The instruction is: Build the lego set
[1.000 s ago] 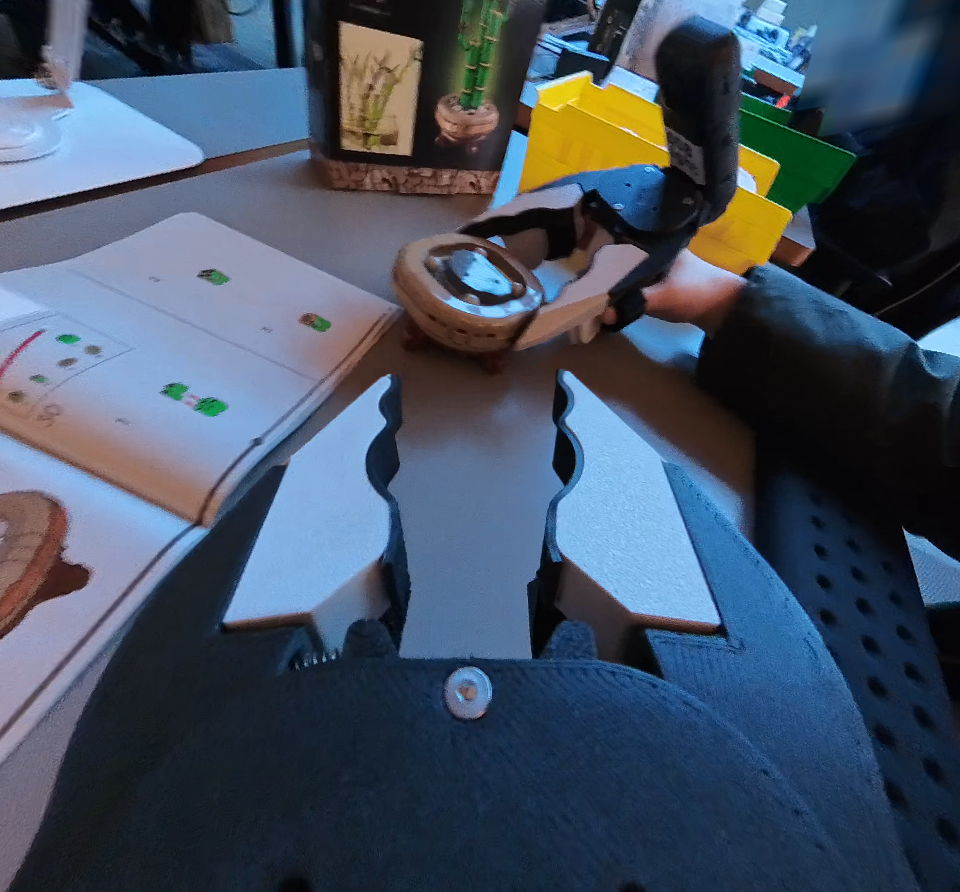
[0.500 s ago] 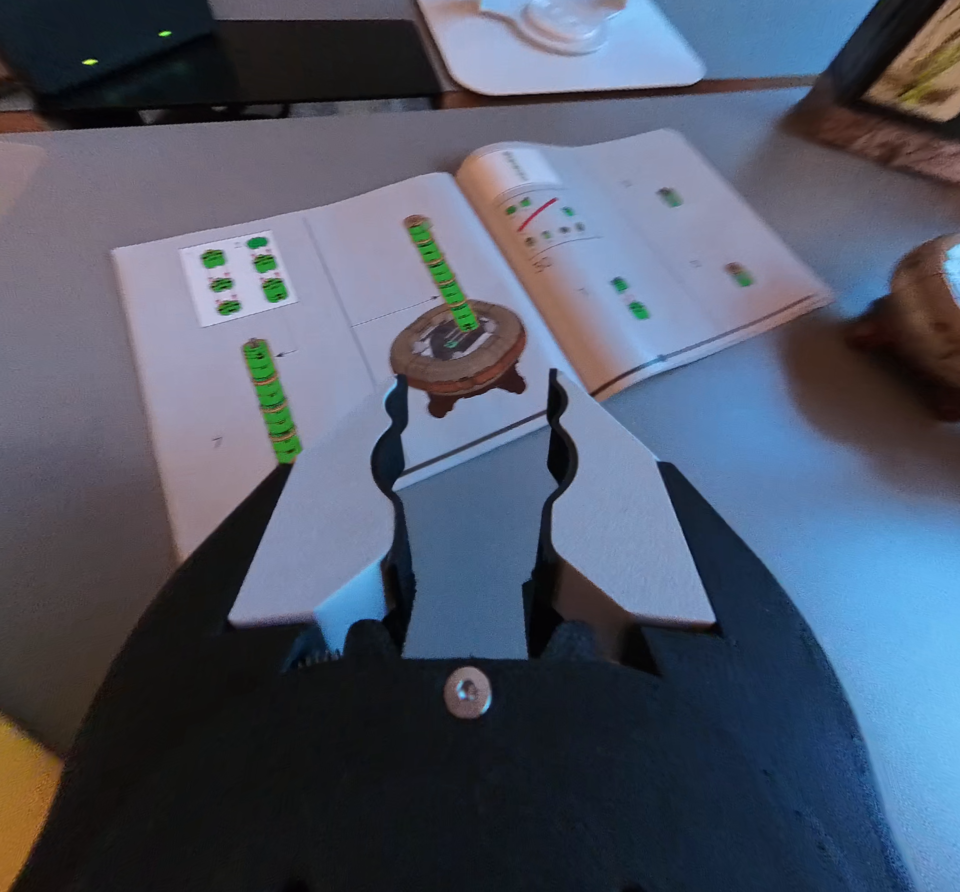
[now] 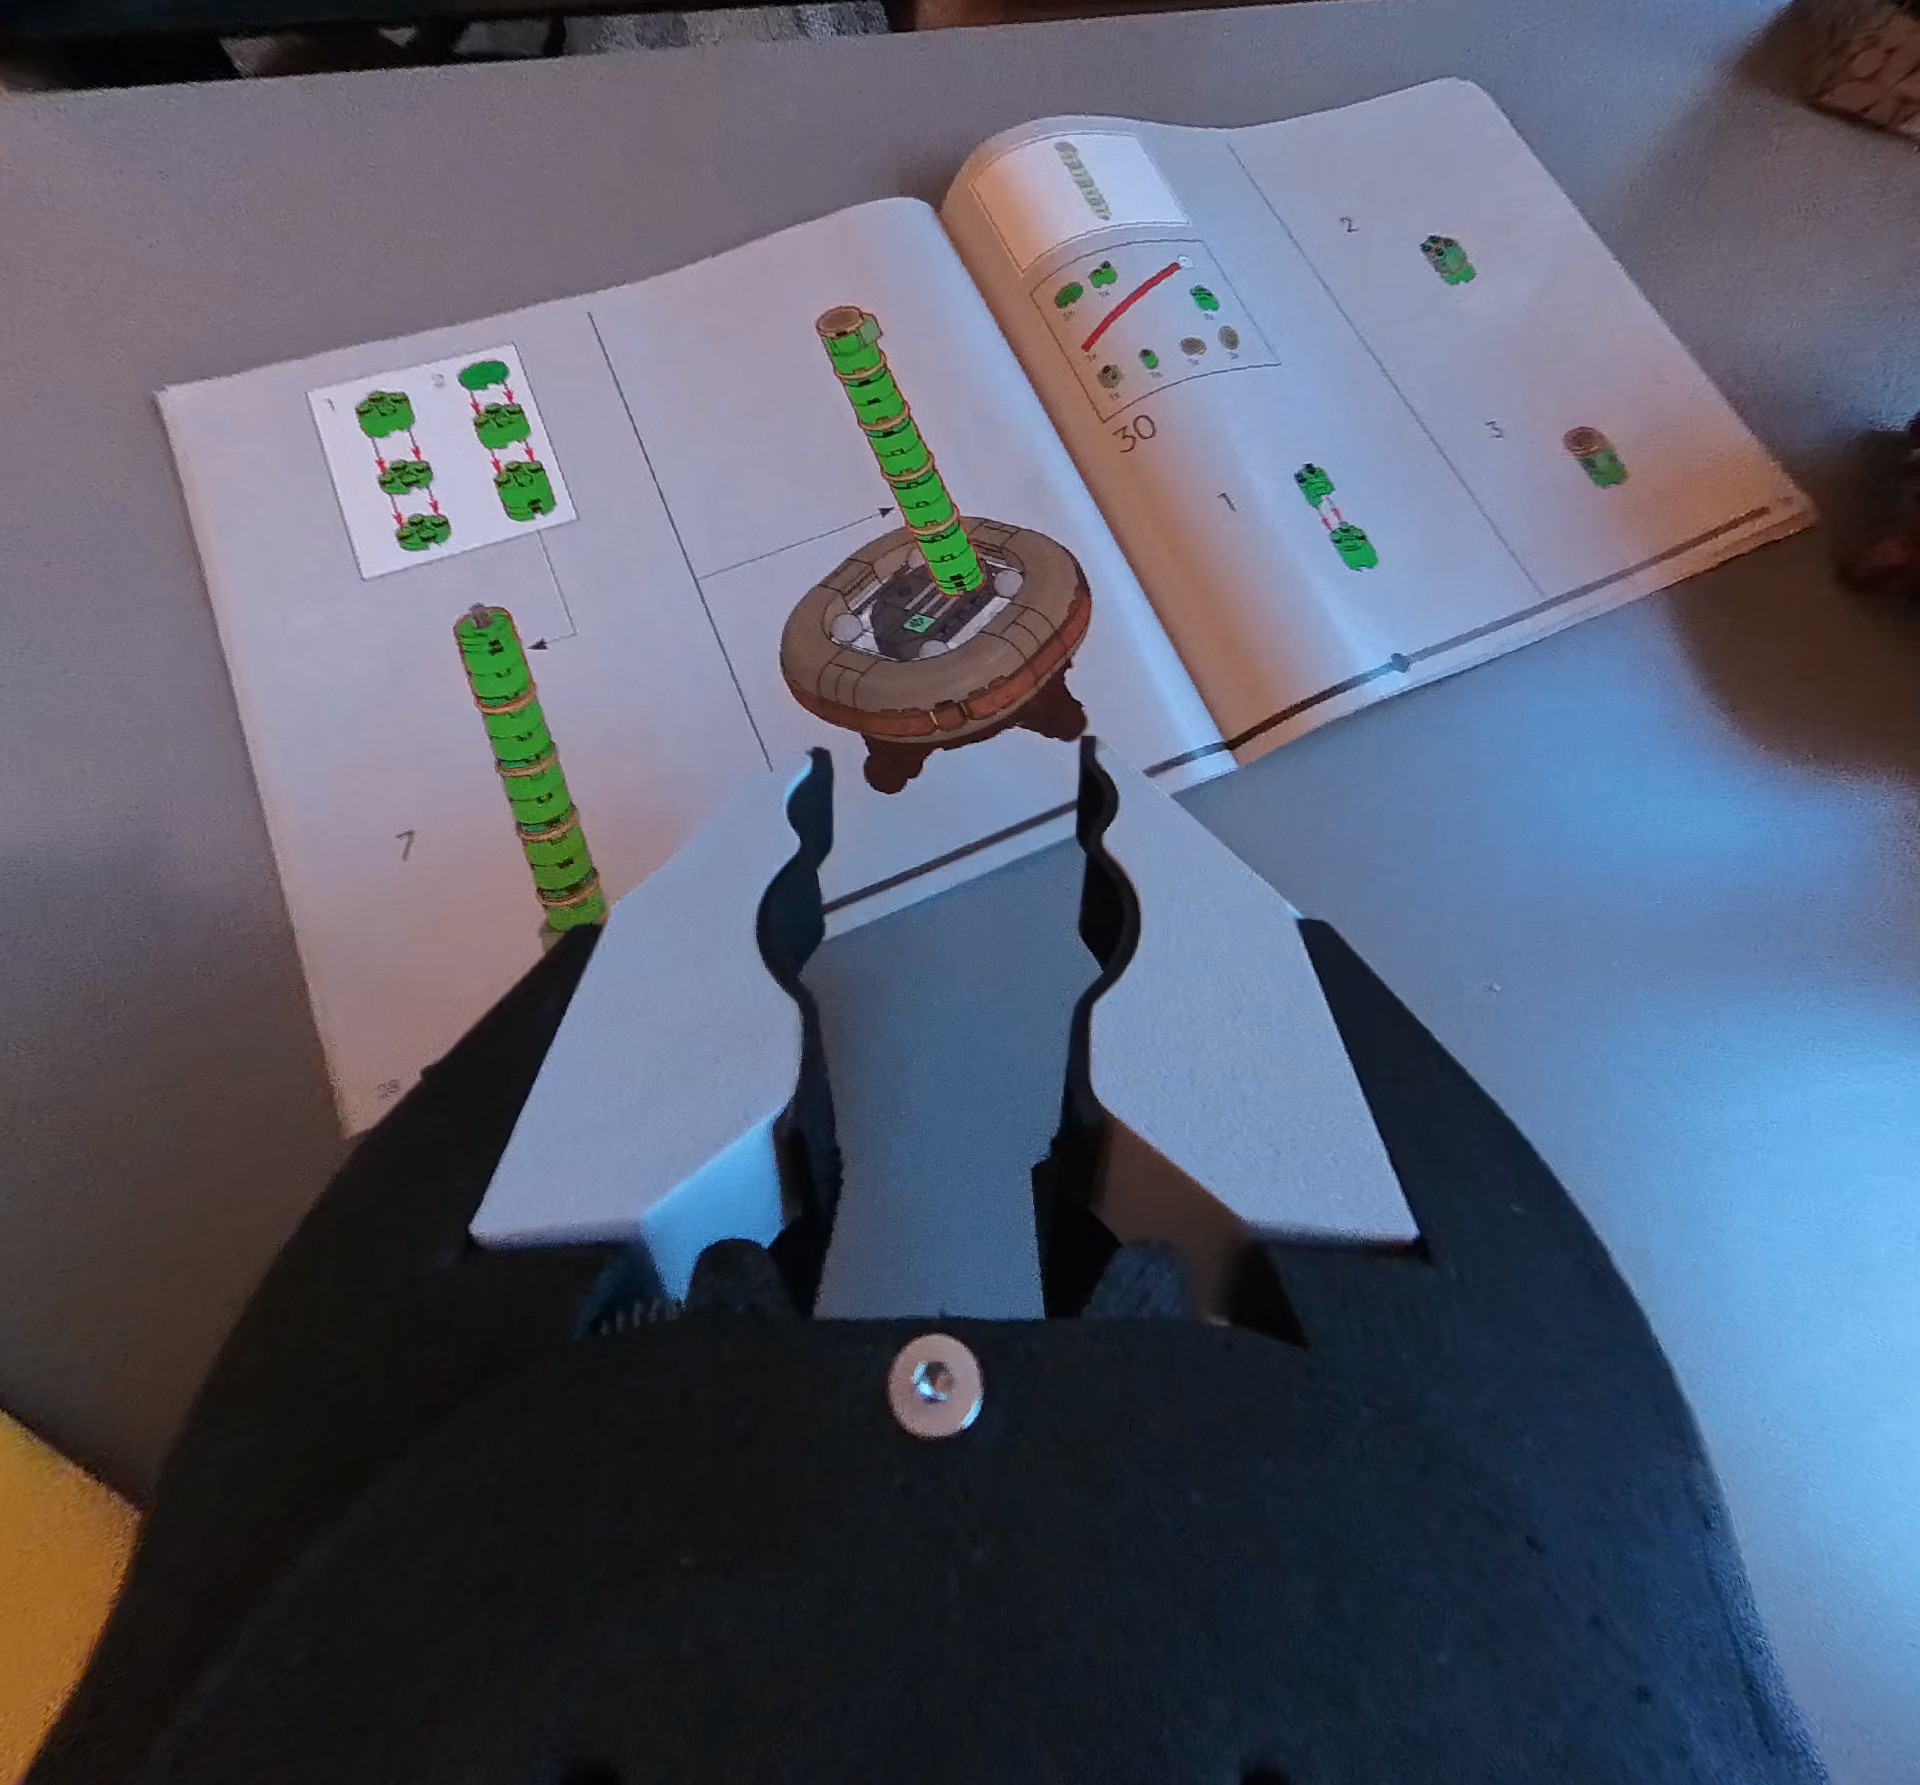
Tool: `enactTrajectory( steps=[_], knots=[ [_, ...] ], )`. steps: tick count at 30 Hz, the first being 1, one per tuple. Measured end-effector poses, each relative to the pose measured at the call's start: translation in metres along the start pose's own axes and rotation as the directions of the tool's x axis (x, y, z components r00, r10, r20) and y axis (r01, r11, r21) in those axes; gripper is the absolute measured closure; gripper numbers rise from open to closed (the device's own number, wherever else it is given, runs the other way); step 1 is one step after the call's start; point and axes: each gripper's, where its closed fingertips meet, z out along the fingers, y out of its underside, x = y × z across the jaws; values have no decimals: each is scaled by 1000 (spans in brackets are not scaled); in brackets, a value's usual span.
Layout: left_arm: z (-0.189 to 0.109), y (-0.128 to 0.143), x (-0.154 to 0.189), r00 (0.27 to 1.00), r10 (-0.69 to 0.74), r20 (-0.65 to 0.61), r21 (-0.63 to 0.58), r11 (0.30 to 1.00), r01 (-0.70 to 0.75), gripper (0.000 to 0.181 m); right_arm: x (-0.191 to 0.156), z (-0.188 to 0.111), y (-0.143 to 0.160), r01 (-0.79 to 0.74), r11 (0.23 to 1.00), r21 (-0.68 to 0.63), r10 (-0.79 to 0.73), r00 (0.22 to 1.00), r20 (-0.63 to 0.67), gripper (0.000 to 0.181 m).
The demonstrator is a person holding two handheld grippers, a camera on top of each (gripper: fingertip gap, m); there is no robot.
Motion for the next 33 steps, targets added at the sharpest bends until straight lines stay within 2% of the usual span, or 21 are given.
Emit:
enactTrajectory(
  steps=[2, 5, 7, 8, 10, 12, 13, 15, 16, 18, 20, 23, 27, 33],
  knots=[
    [-4, 0, 0, 999, 32, 17, -14, 999, -32, 136, -5, 3, -2, 35, 999, -4, -35, 999, -7, 88],
    [-29, -13, -16, 982, 120, 147, 1, 993, -122, 133, -8, 6, -2, 88, 996, -32, -89, 995, -38, 82],
    [-64, -30, -28, 970, 106, 218, 75, 989, -125, 129, -8, 7, -1, 106, 994, -34, -107, 993, -49, 81],
    [-86, -39, -39, 958, 77, 276, 135, 984, -118, 122, -8, 8, -1, 105, 994, -30, -107, 993, -51, 81],
    [-135, -53, -72, 903, 23, 430, 249, 958, -143, 121, -7, 7, -3, 95, 995, -13, -96, 994, -48, 81],
    [-167, -57, -98, 879, -51, 475, 350, 927, -136, 112, -5, 6, -7, 84, 996, 9, -83, 995, -52, 83],
    [-169, -52, -109, 882, -82, 464, 351, 931, -98, 109, -5, 6, -9, 81, 997, 18, -80, 995, -53, 83],
    [-154, -27, -130, 882, -90, 462, 232, 973, -22, 105, -4, 5, -11, 83, 996, 29, -81, 995, -57, 84],
    [-146, -16, -136, 882, -84, 464, 178, 984, 0, 105, -4, 4, -12, 88, 996, 31, -86, 994, -60, 85],
    [-138, -6, -140, 874, -71, 481, 144, 990, 2, 113, -4, 3, -12, 97, 995, 31, -95, 993, -64, 86],
    [-140, -8, -140, 846, -43, 531, 150, 988, -44, 125, -4, 4, -8, 101, 995, 19, -100, 993, -62, 88],
    [-135, 1, -141, 833, -6, 554, 78, 996, -45, 141, -3, 5, -5, 119, 993, -2, -119, 991, -66, 89],
    [-130, 5, -135, 893, -54, 447, 103, 995, 8, 158, -3, 5, -6, 128, 992, -2, -127, 989, -69, 91],
    [-131, 7, -138, 913, -45, 406, 87, 996, 10, 162, -3, 5, -6, 141, 990, -4, -141, 987, -72, 92]
  ],
)
